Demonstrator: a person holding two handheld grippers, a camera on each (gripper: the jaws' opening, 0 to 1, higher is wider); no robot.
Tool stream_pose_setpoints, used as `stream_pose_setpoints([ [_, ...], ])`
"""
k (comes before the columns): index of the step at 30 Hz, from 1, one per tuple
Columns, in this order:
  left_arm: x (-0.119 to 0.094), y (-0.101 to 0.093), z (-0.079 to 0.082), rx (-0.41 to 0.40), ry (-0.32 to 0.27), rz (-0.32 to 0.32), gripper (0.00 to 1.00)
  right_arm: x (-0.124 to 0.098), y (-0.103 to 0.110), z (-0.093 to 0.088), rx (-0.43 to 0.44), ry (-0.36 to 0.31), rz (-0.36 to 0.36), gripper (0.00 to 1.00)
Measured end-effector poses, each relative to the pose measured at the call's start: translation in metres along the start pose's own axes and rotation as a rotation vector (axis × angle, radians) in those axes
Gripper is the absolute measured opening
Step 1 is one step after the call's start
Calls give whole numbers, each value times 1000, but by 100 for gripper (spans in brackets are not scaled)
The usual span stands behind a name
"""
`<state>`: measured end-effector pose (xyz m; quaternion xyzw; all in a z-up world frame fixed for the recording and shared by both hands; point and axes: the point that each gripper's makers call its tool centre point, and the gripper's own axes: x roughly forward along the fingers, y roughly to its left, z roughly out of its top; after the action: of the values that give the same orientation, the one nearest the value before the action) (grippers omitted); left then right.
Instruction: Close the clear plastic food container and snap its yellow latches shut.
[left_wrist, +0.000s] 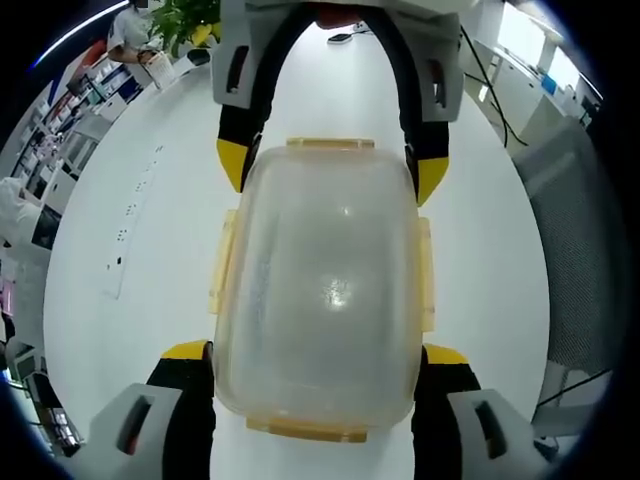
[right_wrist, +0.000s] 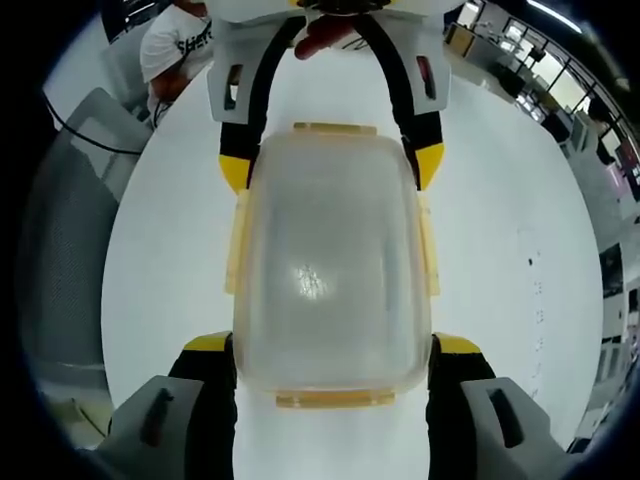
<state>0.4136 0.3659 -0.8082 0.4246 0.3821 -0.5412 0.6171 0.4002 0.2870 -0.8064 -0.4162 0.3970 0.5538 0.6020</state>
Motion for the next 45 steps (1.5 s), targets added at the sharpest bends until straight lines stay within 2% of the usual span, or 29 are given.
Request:
stream_pose_setpoints([
  [10,-1,-1,0,7,-12,3,79,1,0,1,-2,-8,-7,77],
  [15,-1,-2,-1,42,-21,14,80,3,-1,-1,26,-27,-32,79],
  [20,-2,-2,-1,57,-45,24,81,3,-1,-2,52,-85,-60,80],
  [26,-4,-1,0,10,-117,51,81,-3,-5,-2,147,-171,-95,79],
  [27,-5,0,1,-4,-140,64,81,-5,-5,-1,193,-212,-103,80],
  [29,-6,1,1,-34,-181,85,81,-6,-7,-3,214,-234,-121,81],
  [32,-7,2,-5,-55,-200,114,81,-5,-6,-7,258,-262,-133,83],
  [35,-13,5,-5,-89,-265,158,81,-6,-7,-6,299,-311,-160,85],
  [40,-23,9,-10,-190,-362,230,80,-8,-7,0,385,-411,-208,91],
  [45,-27,4,-15,-270,-427,275,80,-7,-4,0,488,-493,-237,93],
])
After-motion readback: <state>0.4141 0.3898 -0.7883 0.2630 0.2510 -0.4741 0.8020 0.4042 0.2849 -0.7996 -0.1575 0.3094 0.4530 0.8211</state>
